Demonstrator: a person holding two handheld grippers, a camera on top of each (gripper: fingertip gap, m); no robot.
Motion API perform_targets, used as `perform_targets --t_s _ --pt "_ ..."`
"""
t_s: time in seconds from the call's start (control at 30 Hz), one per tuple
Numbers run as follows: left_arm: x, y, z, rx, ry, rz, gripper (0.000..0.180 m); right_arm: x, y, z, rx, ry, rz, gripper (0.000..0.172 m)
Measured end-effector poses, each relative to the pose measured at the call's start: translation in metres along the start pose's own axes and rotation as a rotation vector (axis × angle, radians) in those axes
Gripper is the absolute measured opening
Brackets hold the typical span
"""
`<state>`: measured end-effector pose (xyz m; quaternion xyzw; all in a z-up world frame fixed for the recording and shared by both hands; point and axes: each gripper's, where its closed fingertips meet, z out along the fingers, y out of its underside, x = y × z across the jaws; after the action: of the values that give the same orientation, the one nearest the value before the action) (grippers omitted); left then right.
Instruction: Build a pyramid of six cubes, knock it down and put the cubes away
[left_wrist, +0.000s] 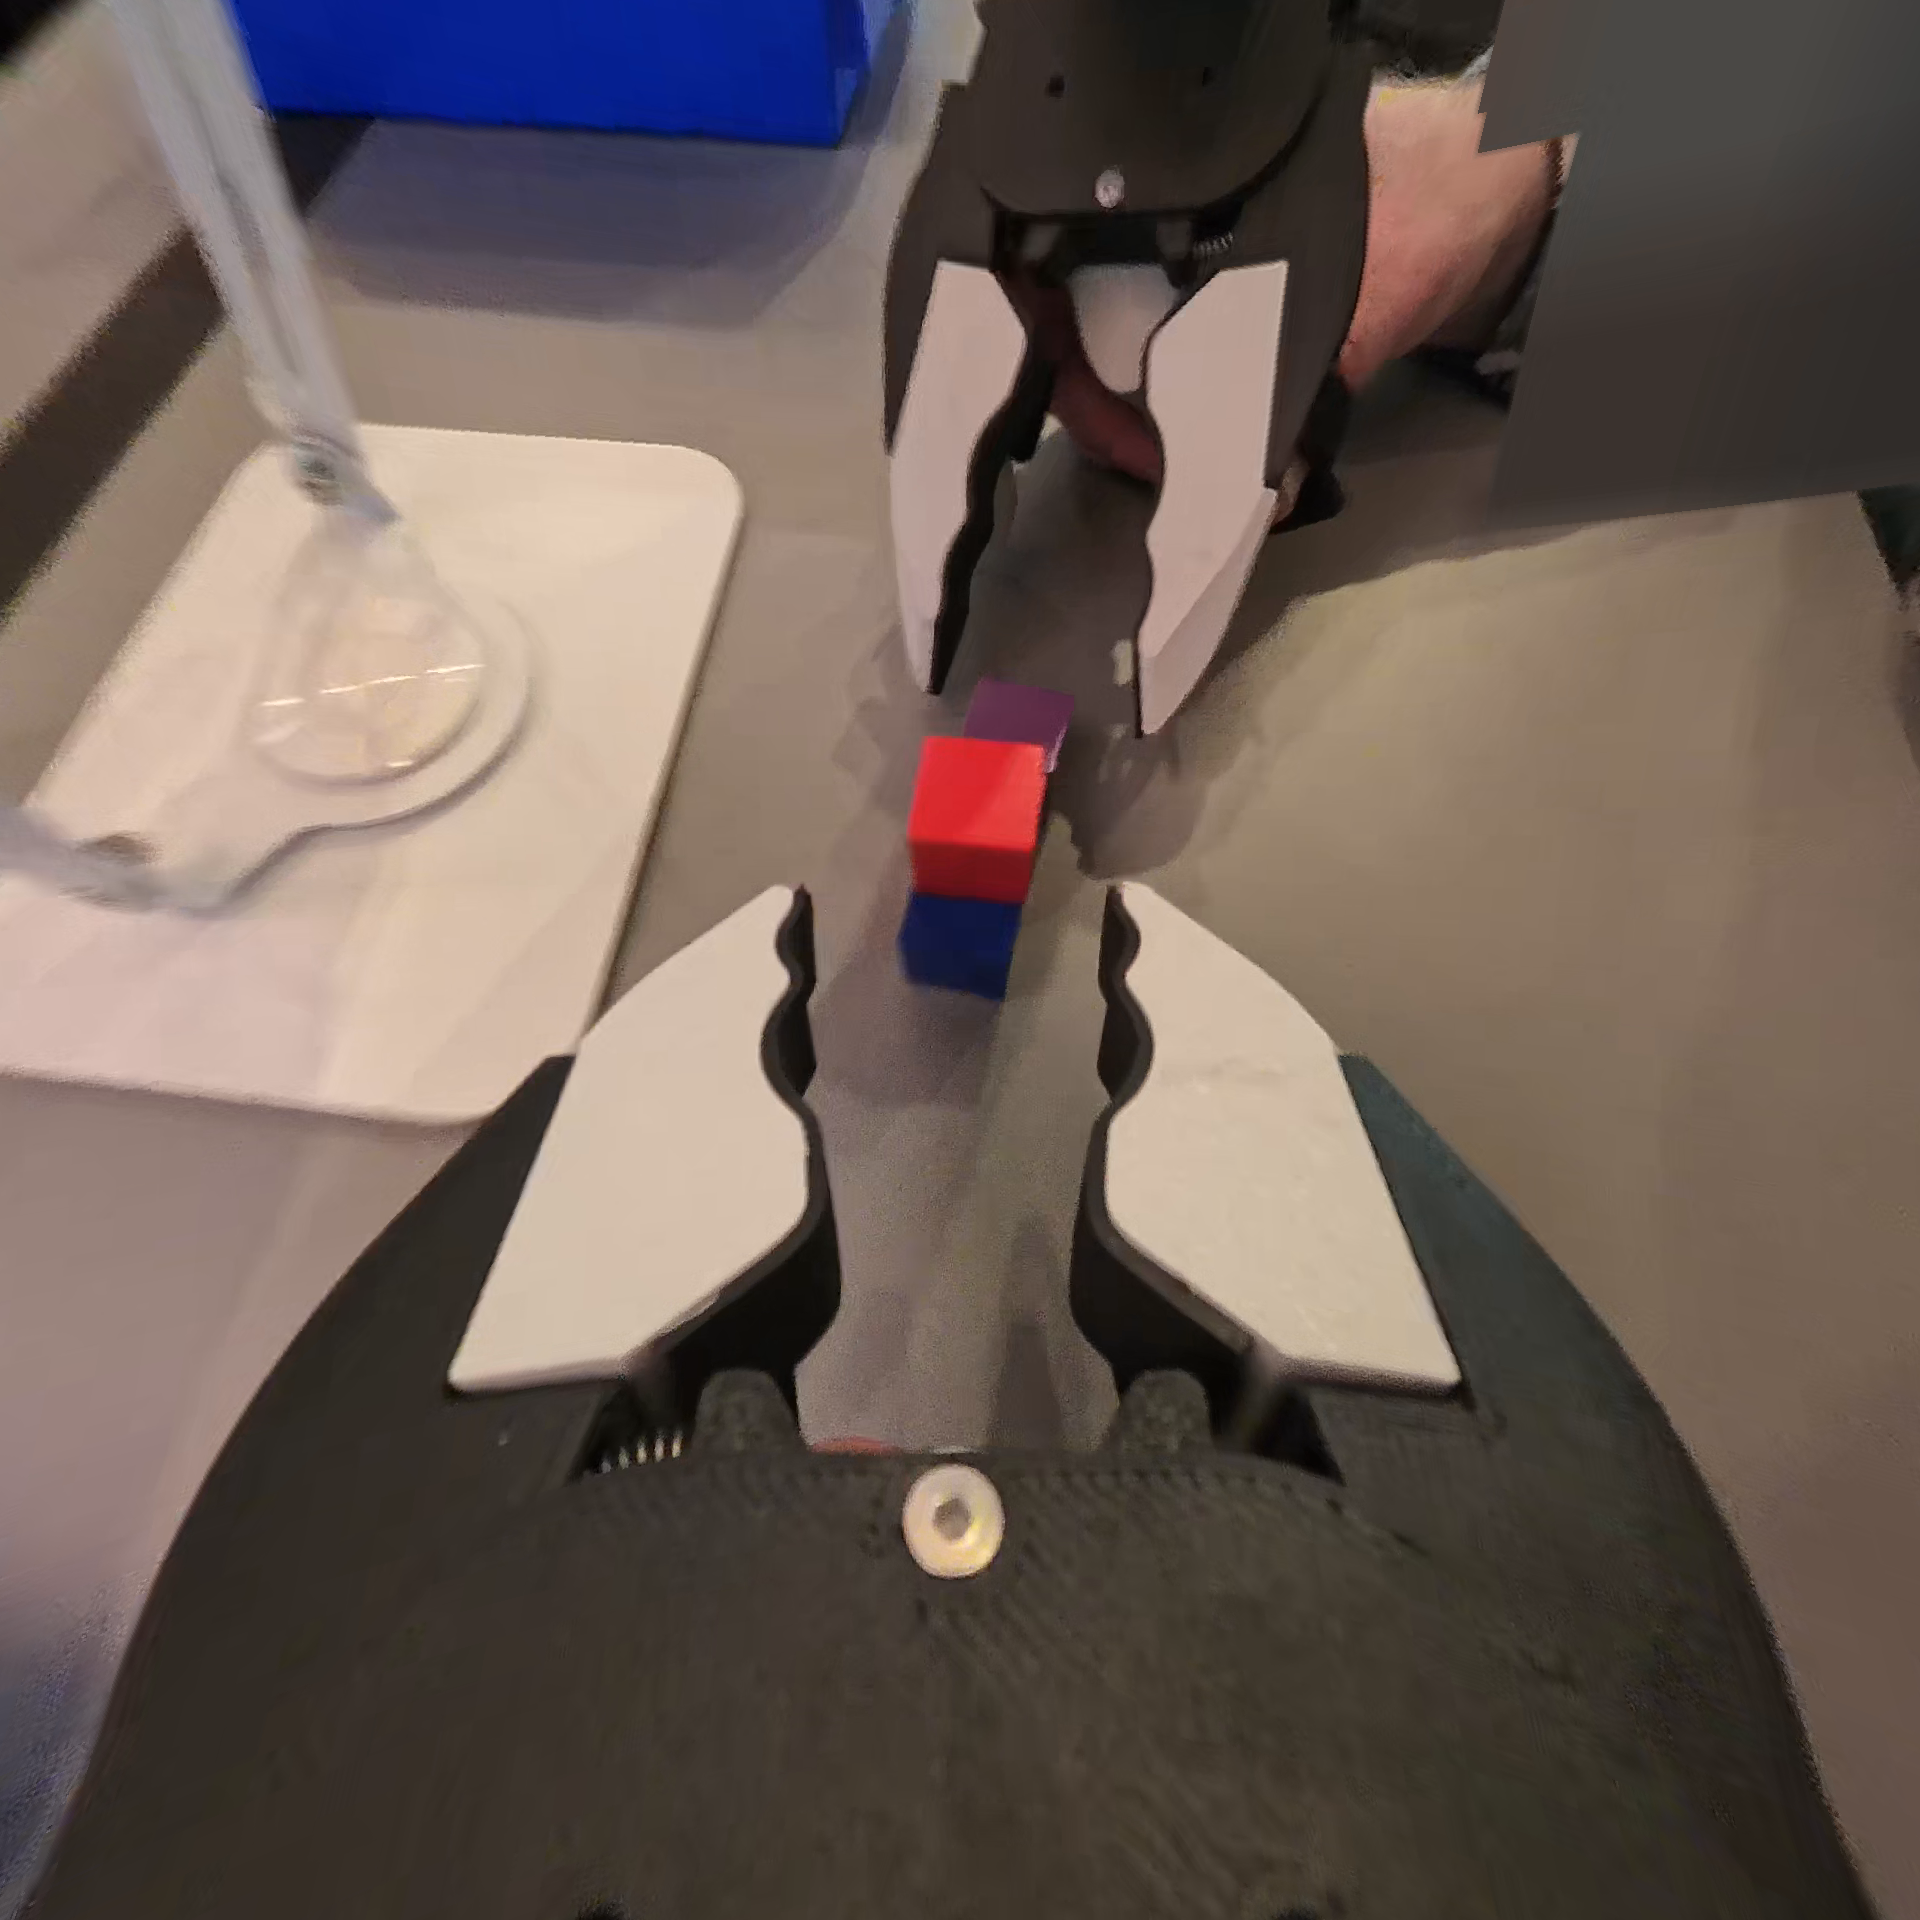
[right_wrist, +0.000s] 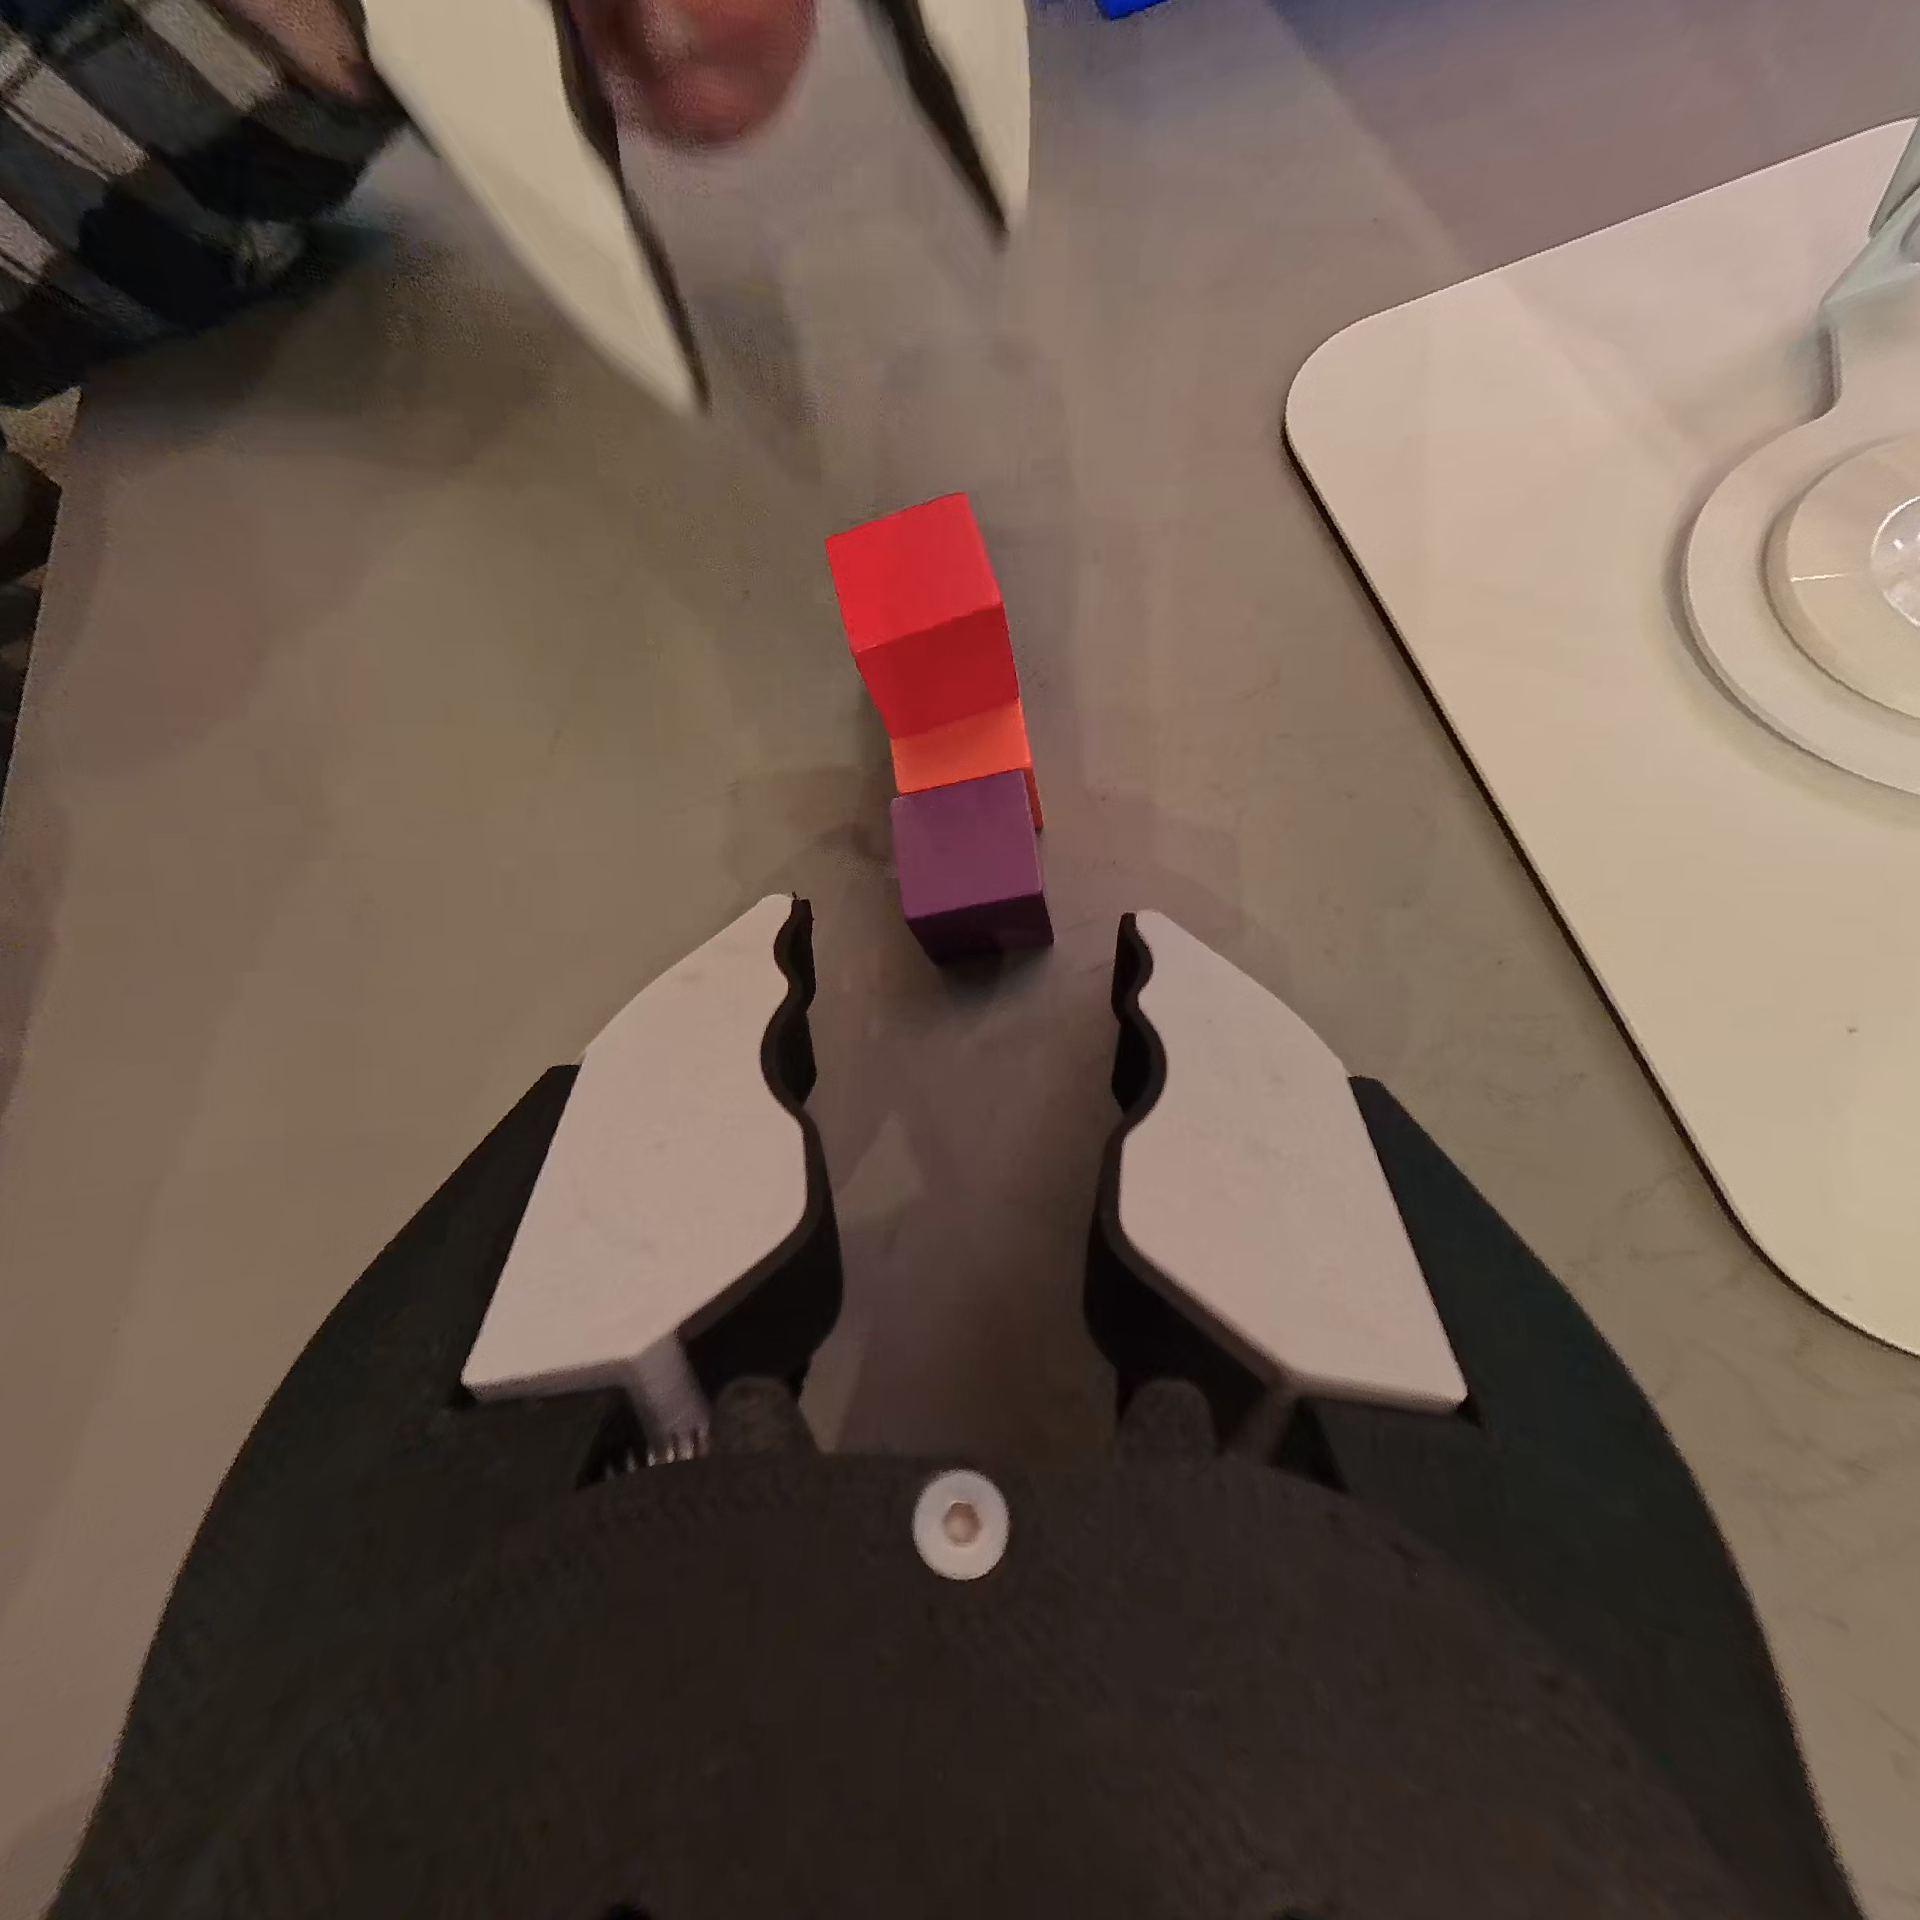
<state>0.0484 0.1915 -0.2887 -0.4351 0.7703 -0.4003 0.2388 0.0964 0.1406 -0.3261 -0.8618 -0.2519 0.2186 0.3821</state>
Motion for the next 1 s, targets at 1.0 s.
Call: perform_targets --t_s 1.0 --pt "-0.228 0.223 -0.235 -1.215 -0.388 -0.051 0.037 0.0 0.0 0.001 -0.002 -0.003 0.006 0.055"
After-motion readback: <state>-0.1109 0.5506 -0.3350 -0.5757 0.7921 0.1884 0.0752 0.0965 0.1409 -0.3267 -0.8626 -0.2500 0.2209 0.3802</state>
